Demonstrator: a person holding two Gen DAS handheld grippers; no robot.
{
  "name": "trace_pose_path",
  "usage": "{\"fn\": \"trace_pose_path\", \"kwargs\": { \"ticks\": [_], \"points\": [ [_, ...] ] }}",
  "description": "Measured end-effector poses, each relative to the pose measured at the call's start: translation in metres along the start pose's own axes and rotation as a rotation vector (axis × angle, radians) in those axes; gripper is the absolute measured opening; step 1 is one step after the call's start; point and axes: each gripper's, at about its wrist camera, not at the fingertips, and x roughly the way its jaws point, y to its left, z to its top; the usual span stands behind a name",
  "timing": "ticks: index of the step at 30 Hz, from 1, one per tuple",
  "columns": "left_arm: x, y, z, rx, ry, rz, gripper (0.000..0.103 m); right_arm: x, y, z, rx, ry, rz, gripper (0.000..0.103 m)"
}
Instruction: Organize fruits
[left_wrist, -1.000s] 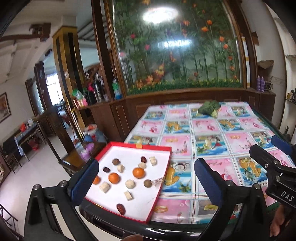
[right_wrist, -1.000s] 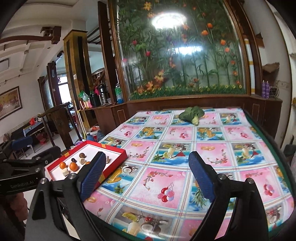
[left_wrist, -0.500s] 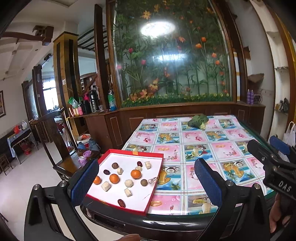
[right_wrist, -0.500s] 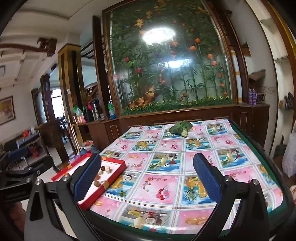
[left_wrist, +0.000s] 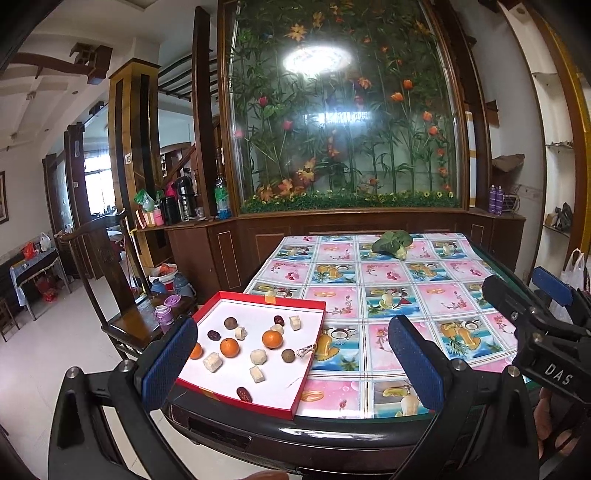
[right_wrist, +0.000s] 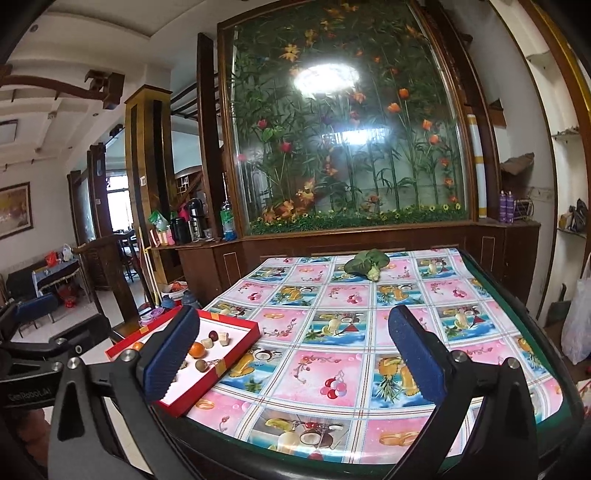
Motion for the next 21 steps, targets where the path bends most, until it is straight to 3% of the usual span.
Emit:
{"fn": "trace_pose_path", "kwargs": {
  "ticks": [21],
  "points": [
    [0.002,0.02,-0.007,-0.051,0.009,0.048,0.103,-0.008,0.031,-0.003,-0.103,-0.031,0.001,0.103]
  ]
}}
